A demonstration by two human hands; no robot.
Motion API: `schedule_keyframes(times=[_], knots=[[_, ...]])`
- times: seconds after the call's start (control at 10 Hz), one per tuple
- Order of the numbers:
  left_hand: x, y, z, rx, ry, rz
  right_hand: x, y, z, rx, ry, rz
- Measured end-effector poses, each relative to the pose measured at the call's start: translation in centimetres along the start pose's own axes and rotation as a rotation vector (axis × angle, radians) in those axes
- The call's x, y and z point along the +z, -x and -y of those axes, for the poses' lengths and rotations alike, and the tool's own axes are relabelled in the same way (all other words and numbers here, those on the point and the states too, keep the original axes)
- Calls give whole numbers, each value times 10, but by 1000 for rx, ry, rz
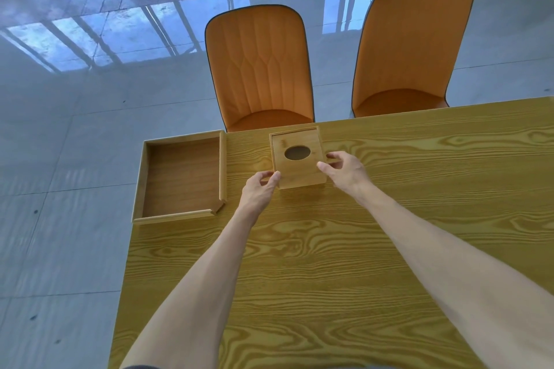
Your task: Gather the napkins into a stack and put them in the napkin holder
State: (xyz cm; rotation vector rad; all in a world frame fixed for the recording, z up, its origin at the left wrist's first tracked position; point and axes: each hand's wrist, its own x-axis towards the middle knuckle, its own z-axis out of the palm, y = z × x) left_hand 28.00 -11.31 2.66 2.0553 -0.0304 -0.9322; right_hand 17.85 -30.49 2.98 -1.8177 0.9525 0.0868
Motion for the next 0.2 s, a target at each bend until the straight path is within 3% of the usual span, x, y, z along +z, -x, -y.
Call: schedule_keyframes(times=[0.1, 0.2], knots=[[-12, 5, -12, -46, -194, 77, -5, 3, 11, 3, 177, 79], [-28, 14, -30, -28, -497, 25, -13, 10, 32, 44, 395, 143]])
